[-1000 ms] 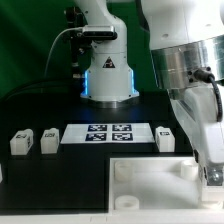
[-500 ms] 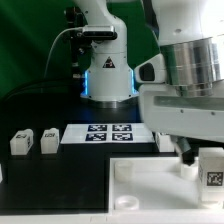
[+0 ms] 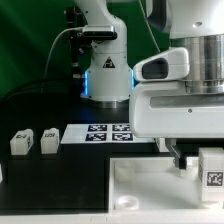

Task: Assemble one leg

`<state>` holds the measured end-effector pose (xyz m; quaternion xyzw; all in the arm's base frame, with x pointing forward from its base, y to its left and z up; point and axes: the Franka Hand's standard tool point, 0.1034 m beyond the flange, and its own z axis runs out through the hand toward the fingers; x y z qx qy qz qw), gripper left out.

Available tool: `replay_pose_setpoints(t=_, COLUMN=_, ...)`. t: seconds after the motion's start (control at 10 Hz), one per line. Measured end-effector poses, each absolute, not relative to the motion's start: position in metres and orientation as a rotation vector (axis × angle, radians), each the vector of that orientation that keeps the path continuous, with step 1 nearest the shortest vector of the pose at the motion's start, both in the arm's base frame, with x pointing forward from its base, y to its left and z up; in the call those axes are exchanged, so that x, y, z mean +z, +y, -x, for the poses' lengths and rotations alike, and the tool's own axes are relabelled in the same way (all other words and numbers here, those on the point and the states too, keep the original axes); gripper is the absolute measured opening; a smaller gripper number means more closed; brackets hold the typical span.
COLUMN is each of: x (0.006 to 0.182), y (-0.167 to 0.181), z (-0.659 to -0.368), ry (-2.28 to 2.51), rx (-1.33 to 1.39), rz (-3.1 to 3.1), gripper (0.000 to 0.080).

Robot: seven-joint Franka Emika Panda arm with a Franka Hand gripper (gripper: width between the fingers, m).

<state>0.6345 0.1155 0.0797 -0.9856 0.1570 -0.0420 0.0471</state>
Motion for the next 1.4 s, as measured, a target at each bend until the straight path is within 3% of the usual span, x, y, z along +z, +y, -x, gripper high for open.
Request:
replay_pose_setpoints(t=0.1, x=0.0797, y=0.1167, z=-0.6343, ry=0.609, rx=-0.118, rz=2.973, gripper=0.037)
replay_pose_setpoints(t=0.2, x=0.0793, y=0.1169, z=-0.6336, ry=0.783, rx=-0.103, rz=2.923, gripper=0.037)
replay_pose_setpoints(t=0.3, x=0.0786, y=0.1143, z=-0.6332, ry=0.919, rx=-0.093, rz=2.883, gripper=0.0297)
replay_pose_setpoints(t=0.5, x=0.0781, y=0.1139, z=-0.6326, ry=1.199, rx=-0.07, rz=2.772, gripper=0.0297)
replay_pose_setpoints(t=0.8, x=0.0781, y=0.1196, z=-0.633, ry=2.129, rx=0.1, rz=2.114, gripper=0.0296)
replay_pose_setpoints(t=1.1, x=0.0754, y=0.1165, z=-0.6315, ry=2.226, rx=0.116, rz=1.954, gripper=0.0297)
replay_pose_setpoints(t=1.3, x=0.0745, y=0.1174, z=-0.6308, ry=2.188, rx=0.112, rz=1.995, gripper=0.0542)
replay_pose_setpoints(t=1.4, x=0.0741, y=0.1216, z=-0.631, ry=2.097, rx=0.072, rz=2.074, gripper=0.0616)
